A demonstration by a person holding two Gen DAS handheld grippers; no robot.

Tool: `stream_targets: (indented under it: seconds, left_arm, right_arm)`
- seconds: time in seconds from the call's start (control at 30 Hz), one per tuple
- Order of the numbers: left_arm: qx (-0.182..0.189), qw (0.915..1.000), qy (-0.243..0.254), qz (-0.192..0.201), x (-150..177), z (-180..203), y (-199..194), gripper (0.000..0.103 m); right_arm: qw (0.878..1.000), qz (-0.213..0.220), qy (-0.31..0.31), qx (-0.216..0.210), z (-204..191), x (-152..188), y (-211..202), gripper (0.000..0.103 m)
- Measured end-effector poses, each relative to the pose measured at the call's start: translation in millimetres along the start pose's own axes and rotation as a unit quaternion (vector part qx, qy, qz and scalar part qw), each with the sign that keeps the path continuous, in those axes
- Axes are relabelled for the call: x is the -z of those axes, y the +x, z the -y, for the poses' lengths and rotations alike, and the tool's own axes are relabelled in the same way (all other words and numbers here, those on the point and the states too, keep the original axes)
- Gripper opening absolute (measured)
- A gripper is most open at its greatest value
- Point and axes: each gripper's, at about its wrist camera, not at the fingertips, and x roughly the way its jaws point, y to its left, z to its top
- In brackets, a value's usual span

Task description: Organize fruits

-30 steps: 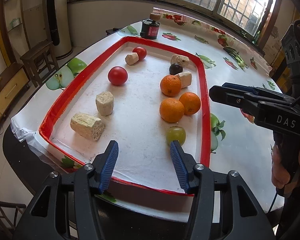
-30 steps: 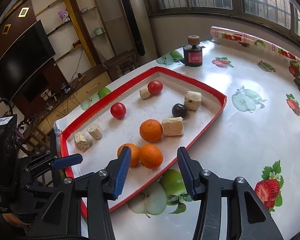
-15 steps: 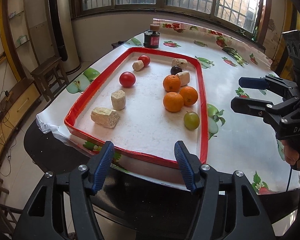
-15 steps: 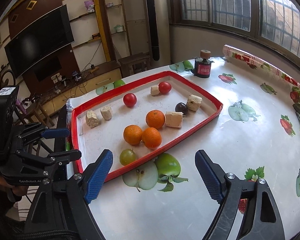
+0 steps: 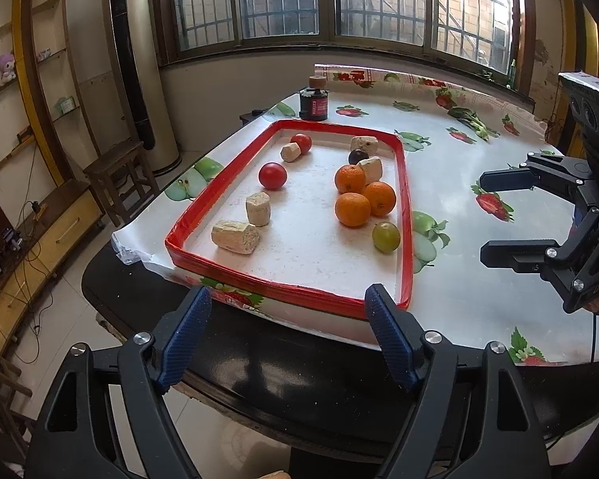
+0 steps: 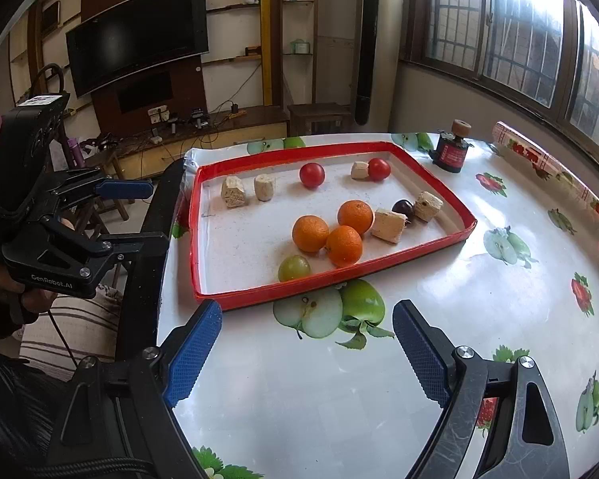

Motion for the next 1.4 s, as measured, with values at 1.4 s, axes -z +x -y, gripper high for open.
stream_targets:
  seconds: [1.4]
  left_arm:
    - [-0.030, 0.9988, 0.000, 0.038, 9.1, -0.7, -31.0, 0.082]
  right_arm:
    - [0.997, 0.018, -0.080, -0.010, -35.3, 5.0, -12.5, 0.089]
